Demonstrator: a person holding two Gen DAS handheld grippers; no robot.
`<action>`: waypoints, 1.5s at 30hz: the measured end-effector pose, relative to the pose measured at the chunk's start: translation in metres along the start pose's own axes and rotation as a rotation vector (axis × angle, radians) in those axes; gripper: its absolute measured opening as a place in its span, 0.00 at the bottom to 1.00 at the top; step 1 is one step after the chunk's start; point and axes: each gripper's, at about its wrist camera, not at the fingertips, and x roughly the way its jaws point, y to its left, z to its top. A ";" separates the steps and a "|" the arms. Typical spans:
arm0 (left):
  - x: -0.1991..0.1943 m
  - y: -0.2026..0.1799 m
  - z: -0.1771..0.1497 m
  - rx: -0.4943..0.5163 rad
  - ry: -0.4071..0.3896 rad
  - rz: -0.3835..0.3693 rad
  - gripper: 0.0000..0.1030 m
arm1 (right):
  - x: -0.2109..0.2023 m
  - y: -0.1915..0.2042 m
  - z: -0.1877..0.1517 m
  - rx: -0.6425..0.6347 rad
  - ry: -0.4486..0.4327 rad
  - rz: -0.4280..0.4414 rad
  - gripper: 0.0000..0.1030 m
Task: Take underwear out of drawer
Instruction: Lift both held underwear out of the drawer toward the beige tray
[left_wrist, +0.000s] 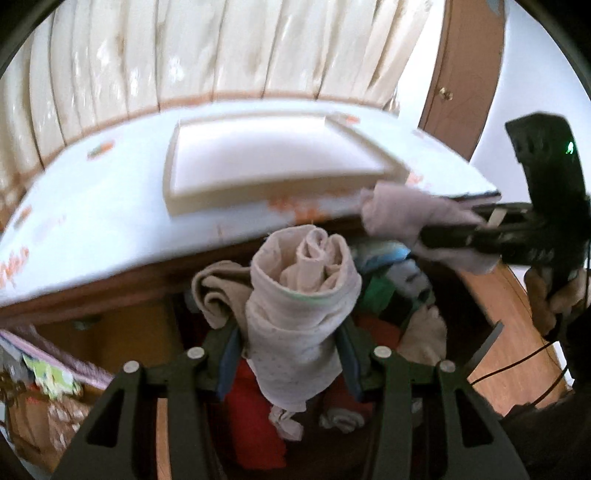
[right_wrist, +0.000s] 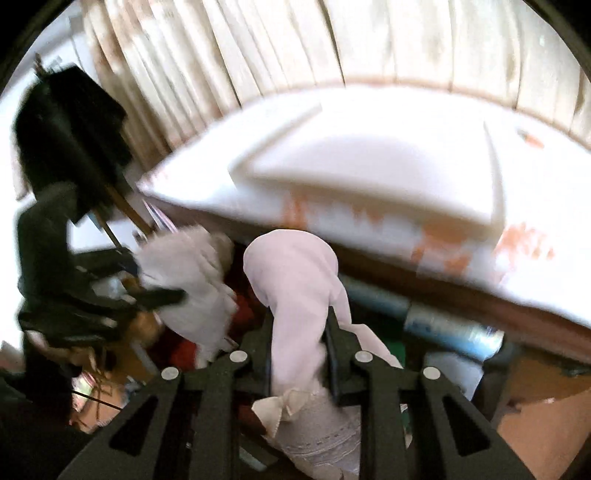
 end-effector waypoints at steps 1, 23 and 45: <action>-0.006 -0.002 0.009 0.013 -0.025 0.004 0.45 | -0.012 -0.002 0.011 0.007 -0.034 0.007 0.24; 0.053 0.067 0.183 -0.064 -0.231 0.127 0.45 | 0.051 -0.055 0.137 0.397 -0.334 -0.082 0.24; 0.112 0.049 0.142 0.043 0.153 0.002 0.69 | 0.065 -0.078 0.125 0.428 -0.299 -0.173 0.25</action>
